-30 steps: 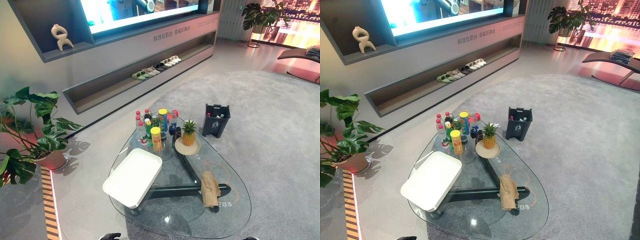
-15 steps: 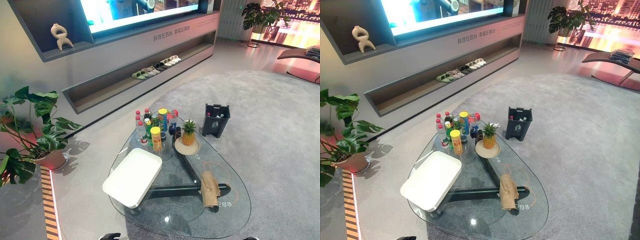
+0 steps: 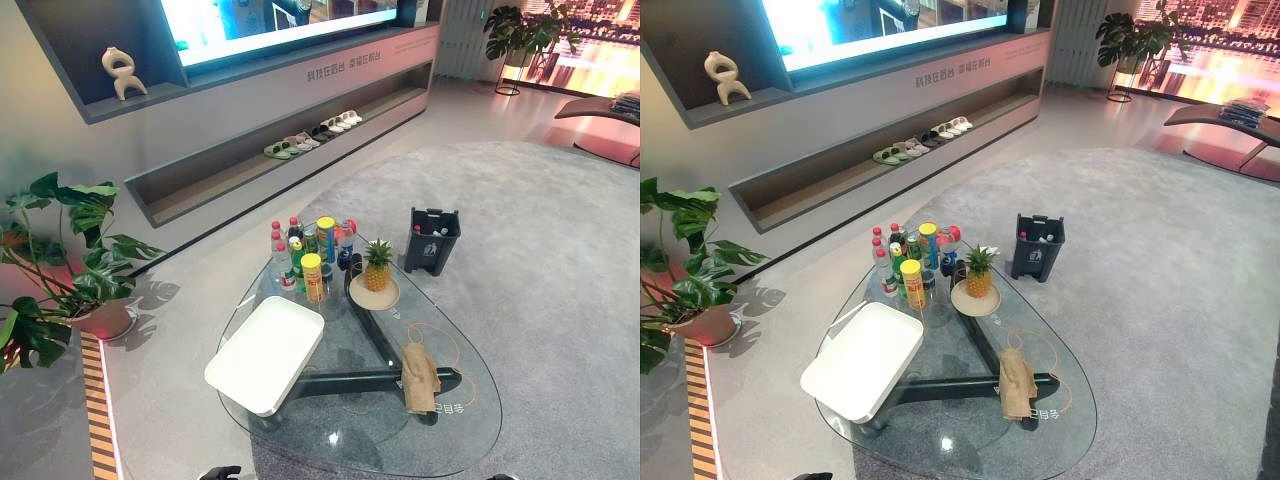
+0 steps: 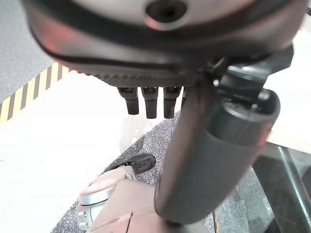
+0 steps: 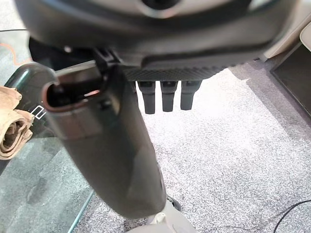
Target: Wipe the table with a cloth and put it in the basket.
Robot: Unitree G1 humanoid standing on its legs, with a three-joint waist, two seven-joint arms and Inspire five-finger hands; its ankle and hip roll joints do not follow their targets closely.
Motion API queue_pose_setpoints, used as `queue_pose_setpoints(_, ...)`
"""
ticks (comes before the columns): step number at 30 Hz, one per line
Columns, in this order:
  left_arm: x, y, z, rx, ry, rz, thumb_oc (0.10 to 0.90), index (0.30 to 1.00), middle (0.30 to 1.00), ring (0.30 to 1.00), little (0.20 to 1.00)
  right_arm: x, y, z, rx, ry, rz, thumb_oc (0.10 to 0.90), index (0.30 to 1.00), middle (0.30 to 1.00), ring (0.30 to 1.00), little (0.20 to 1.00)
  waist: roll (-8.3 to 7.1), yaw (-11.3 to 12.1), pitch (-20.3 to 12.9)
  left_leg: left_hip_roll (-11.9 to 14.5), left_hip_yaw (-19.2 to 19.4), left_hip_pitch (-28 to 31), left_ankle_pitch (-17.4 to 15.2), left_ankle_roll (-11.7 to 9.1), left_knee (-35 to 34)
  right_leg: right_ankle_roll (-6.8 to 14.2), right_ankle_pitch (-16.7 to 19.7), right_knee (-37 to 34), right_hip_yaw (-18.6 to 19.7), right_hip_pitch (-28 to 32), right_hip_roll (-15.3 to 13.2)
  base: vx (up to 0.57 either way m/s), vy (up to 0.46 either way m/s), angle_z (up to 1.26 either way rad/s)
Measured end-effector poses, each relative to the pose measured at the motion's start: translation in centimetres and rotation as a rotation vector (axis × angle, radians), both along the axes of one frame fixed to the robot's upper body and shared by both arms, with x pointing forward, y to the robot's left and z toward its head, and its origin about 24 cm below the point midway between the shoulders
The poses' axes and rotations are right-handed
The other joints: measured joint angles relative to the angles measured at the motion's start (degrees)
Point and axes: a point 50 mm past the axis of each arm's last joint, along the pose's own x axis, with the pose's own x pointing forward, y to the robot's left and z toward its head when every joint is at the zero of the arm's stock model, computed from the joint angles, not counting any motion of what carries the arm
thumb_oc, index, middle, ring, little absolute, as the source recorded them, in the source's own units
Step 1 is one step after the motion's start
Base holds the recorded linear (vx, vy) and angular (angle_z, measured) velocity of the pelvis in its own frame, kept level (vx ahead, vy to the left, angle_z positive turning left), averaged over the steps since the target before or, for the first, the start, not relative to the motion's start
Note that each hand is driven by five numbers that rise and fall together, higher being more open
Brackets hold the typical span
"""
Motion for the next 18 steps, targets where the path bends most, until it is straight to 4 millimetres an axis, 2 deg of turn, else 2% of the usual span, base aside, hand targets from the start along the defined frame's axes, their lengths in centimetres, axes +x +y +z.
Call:
queue_pose_setpoints(7,-0.3,0.0,0.0,0.000,0.002,0.002,0.800,0.900,0.900,0.900,0.900,-0.8,0.0,-0.2,0.000,0.006,0.006,0.800,0.900,0.900,0.900,0.900,0.17,-0.01,0.17,0.01,0.01,-0.10,-0.02,0.00,-0.01,-0.03,-0.13,0.00,0.01,-0.11,-0.01,0.02,-0.003,0.00)
queue_pose_setpoints(10,-0.5,0.0,-0.1,-0.003,0.002,0.013,0.800,0.900,0.900,0.900,0.900,-1.4,-0.2,-0.2,-0.006,0.022,0.003,0.800,0.900,0.900,0.900,0.900,0.56,-0.05,1.22,0.10,0.02,-0.76,-0.18,0.19,-0.04,0.12,-0.39,0.00,0.02,-0.41,0.04,-0.01,-0.003,0.00)
queue_pose_setpoints(13,-0.2,-0.2,-0.1,-0.020,-0.016,0.052,0.800,0.900,0.900,0.900,0.900,-1.2,-0.3,-0.1,-0.016,0.019,0.008,0.800,0.900,0.900,0.900,0.900,1.34,-0.14,1.65,0.18,0.08,-3.47,0.53,-0.16,0.14,-0.15,0.50,0.08,0.37,-3.73,0.18,-0.18,0.015,-0.06)
queue_pose_setpoints(15,1.2,-0.5,0.1,-0.048,-0.067,0.107,0.800,0.900,0.900,0.900,0.900,0.2,-0.7,0.3,-0.032,-0.011,0.017,0.800,0.900,0.900,0.900,0.900,2.36,-0.33,3.12,0.07,0.11,-6.50,1.59,-0.07,0.20,-0.09,1.89,0.25,0.76,-6.64,0.12,-0.23,0.043,-0.08)
queue_pose_setpoints(16,2.9,-0.6,0.5,-0.071,-0.128,0.149,0.800,0.900,0.900,0.900,0.900,1.7,-1.0,0.7,-0.045,-0.044,0.030,0.800,0.900,0.900,0.900,0.900,2.96,-0.62,5.97,-0.07,0.06,-8.16,2.70,-0.03,0.22,-0.03,2.97,0.36,0.79,-8.22,0.02,-0.20,0.044,-0.02)
queue_pose_setpoints(18,5.0,-0.7,1.2,-0.113,-0.213,0.240,0.800,0.900,0.900,0.900,0.900,3.2,-1.3,1.2,-0.056,-0.079,0.041,0.800,0.900,0.900,0.900,0.900,3.41,-0.63,8.90,-0.23,0.04,-9.81,3.43,0.10,0.22,-0.01,3.56,0.33,0.96,-9.94,-0.12,-0.19,0.031,-0.01)
